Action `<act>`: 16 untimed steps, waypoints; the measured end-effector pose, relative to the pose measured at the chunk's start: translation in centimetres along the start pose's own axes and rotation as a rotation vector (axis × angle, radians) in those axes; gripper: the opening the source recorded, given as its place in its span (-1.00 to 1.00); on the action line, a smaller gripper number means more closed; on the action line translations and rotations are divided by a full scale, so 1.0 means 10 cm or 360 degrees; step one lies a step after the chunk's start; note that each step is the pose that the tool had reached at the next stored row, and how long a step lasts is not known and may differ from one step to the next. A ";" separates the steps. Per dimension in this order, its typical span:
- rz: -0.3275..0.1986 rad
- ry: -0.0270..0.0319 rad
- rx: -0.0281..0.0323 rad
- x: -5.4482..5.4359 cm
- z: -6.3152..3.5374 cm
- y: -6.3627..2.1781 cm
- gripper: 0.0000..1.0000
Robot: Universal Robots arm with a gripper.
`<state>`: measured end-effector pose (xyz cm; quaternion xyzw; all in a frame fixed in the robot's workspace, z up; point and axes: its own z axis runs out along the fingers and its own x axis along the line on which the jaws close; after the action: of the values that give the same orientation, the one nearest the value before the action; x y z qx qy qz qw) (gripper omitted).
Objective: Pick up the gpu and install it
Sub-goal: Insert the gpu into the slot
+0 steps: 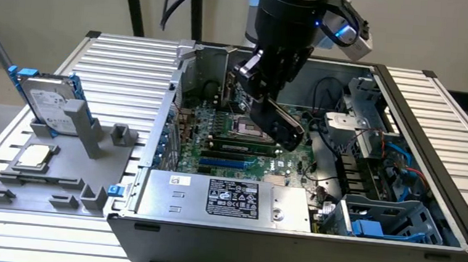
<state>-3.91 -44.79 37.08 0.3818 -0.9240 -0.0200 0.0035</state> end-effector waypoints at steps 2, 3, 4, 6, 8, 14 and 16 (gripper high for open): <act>-0.0057 0.00022 -0.00006 0.00 0.004 0.000 -0.47; -0.0087 0.00033 -0.00008 0.00 0.007 0.000 -0.47; -0.0117 0.00046 -0.00011 0.00 0.009 0.000 -0.47; -0.0172 0.00068 -0.00015 0.00 0.013 0.000 -0.47; -0.0232 0.00092 -0.00021 0.00 0.018 -0.001 -0.47; -0.0406 0.00161 -0.00037 0.00 0.031 -0.001 -0.47; -0.0463 0.00185 -0.00041 0.00 0.035 -0.001 -0.47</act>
<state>-3.91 -44.79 36.73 0.5117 -0.8589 -0.0193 0.0064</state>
